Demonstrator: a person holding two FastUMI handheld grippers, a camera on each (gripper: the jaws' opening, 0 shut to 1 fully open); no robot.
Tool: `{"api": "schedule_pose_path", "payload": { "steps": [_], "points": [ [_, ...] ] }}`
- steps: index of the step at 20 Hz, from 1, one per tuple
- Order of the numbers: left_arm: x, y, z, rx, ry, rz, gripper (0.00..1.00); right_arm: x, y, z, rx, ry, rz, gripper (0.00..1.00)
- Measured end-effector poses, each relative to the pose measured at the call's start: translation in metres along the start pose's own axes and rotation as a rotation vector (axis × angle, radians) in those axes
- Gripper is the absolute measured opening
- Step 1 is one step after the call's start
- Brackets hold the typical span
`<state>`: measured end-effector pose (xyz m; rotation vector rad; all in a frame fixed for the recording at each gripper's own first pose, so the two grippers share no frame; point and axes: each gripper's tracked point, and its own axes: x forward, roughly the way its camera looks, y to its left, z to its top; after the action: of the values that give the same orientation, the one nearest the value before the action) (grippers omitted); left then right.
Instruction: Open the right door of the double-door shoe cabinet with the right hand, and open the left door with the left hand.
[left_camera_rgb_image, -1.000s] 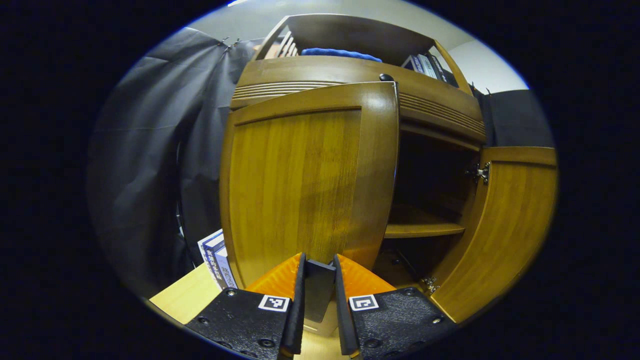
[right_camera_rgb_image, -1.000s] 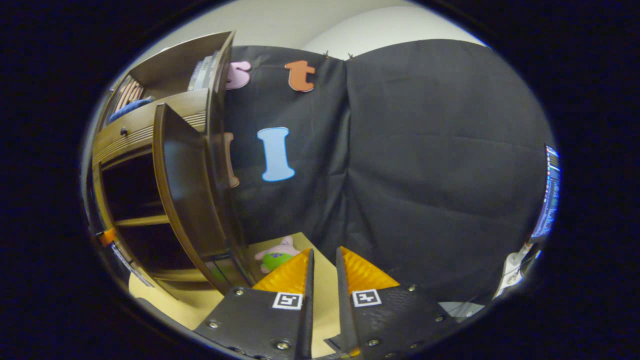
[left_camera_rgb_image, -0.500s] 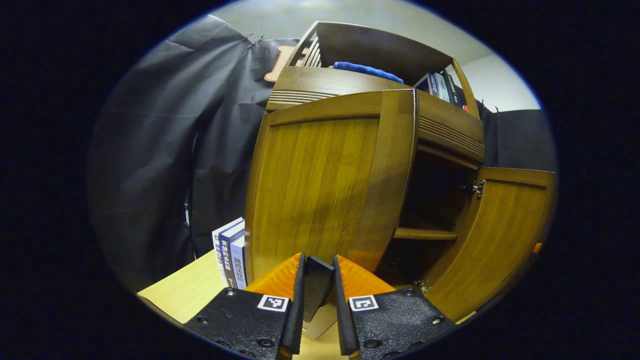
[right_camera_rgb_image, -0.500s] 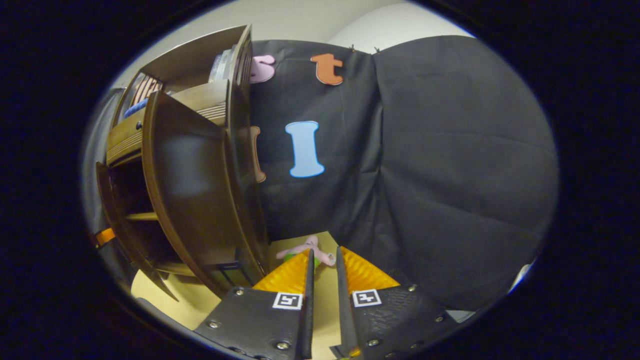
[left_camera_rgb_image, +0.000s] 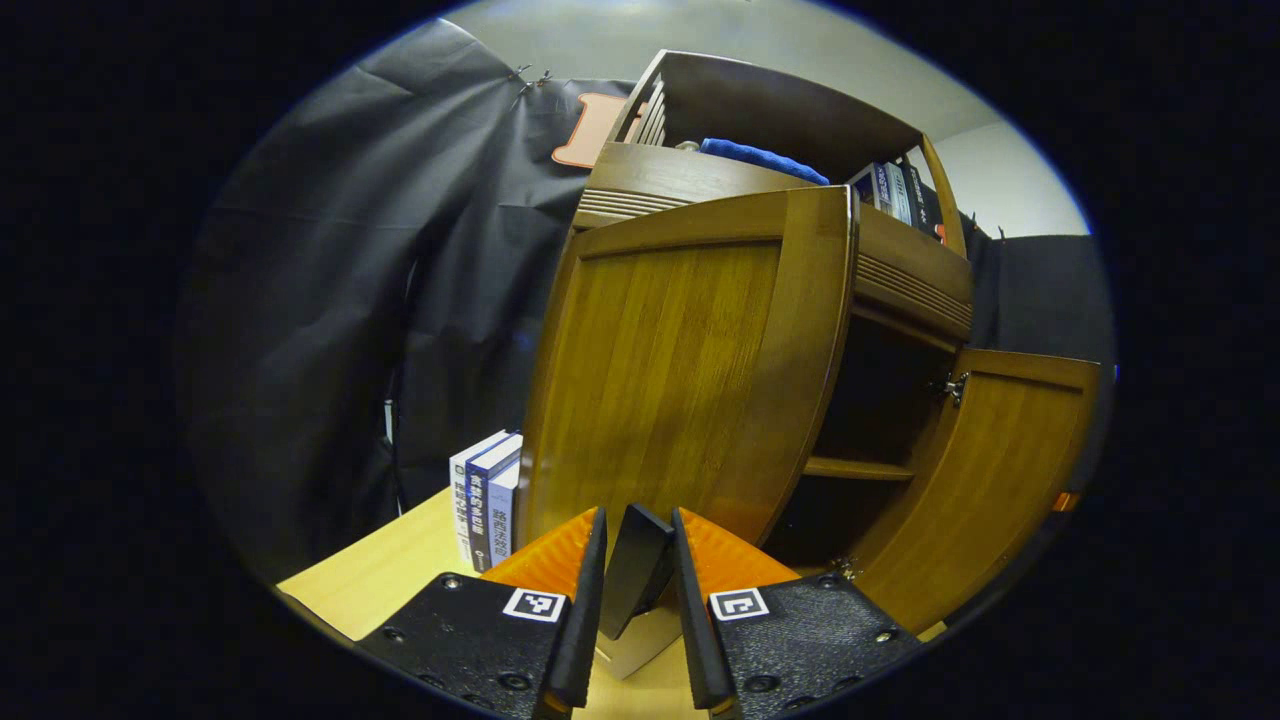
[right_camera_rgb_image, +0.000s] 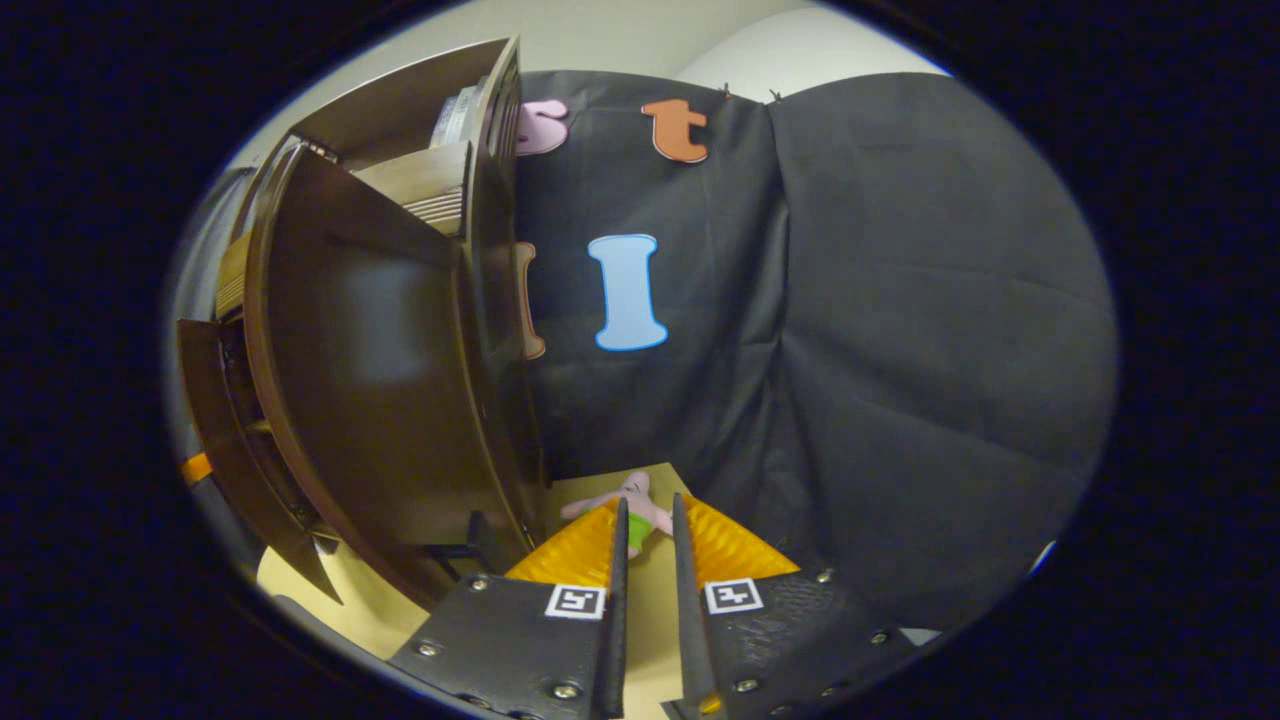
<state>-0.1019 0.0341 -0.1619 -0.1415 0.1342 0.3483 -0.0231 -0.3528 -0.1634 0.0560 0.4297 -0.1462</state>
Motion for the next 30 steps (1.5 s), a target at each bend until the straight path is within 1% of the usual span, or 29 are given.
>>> {"api": "schedule_pose_path", "payload": {
  "steps": [2,4,6,8,10,11,12,13,19,20,23,24,25,26,27,28,29,30],
  "points": [
    [-0.007,0.010,0.002,0.031,0.007,0.030,0.39,0.003,0.000,0.000,0.001,0.002,-0.003,0.23],
    [-0.015,0.022,0.006,0.074,0.012,0.075,0.36,0.004,0.002,0.000,0.010,0.001,0.000,0.22],
    [-0.023,0.037,0.011,0.124,0.010,0.119,0.36,0.007,0.004,0.000,0.010,0.000,0.003,0.23],
    [-0.029,0.050,0.016,0.144,0.007,0.156,0.30,0.010,0.006,-0.003,0.007,0.006,0.006,0.22],
    [-0.031,0.057,0.021,0.126,-0.005,0.174,0.22,0.013,0.008,-0.009,0.012,0.018,0.013,0.22],
    [-0.031,0.065,0.024,0.129,-0.009,0.203,0.17,0.014,0.011,-0.010,0.015,0.022,0.017,0.22],
    [-0.035,0.074,0.026,0.136,-0.015,0.228,0.07,0.014,0.012,-0.011,0.016,0.023,0.021,0.22],
    [-0.035,0.081,0.027,0.136,-0.013,0.241,0.14,0.015,0.014,-0.010,0.016,0.023,0.025,0.22],
    [-0.033,0.094,0.034,0.154,-0.012,0.222,0.14,0.016,0.009,-0.010,0.029,0.018,0.015,0.22],
    [-0.034,0.096,0.034,0.150,-0.010,0.218,0.06,0.016,0.008,-0.011,0.030,0.020,0.013,0.22],
    [-0.035,0.101,0.035,0.140,0.004,0.211,0.06,0.018,0.005,-0.011,0.030,0.024,0.004,0.22],
    [-0.037,0.104,0.037,0.139,0.008,0.211,0.23,0.018,0.005,-0.012,0.031,0.023,0.003,0.22],
    [-0.039,0.105,0.039,0.140,0.007,0.211,0.15,0.018,0.005,-0.011,0.032,0.023,0.002,0.23],
    [-0.042,0.109,0.041,0.140,0.000,0.216,0.23,0.019,0.006,-0.011,0.032,0.024,0.001,0.23],
    [-0.044,0.115,0.044,0.141,-0.005,0.232,0.14,0.019,0.006,-0.012,0.034,0.023,0.000,0.23],
    [-0.046,0.122,0.045,0.139,-0.006,0.248,0.14,0.020,0.007,-0.014,0.035,0.024,0.002,0.23],
    [-0.048,0.127,0.046,0.129,-0.010,0.261,0.23,0.021,0.008,-0.015,0.035,0.027,0.003,0.23],
    [-0.049,0.130,0.048,0.118,-0.014,0.271,0.14,0.023,0.008,-0.015,0.033,0.026,0.001,0.22]
  ]
}}
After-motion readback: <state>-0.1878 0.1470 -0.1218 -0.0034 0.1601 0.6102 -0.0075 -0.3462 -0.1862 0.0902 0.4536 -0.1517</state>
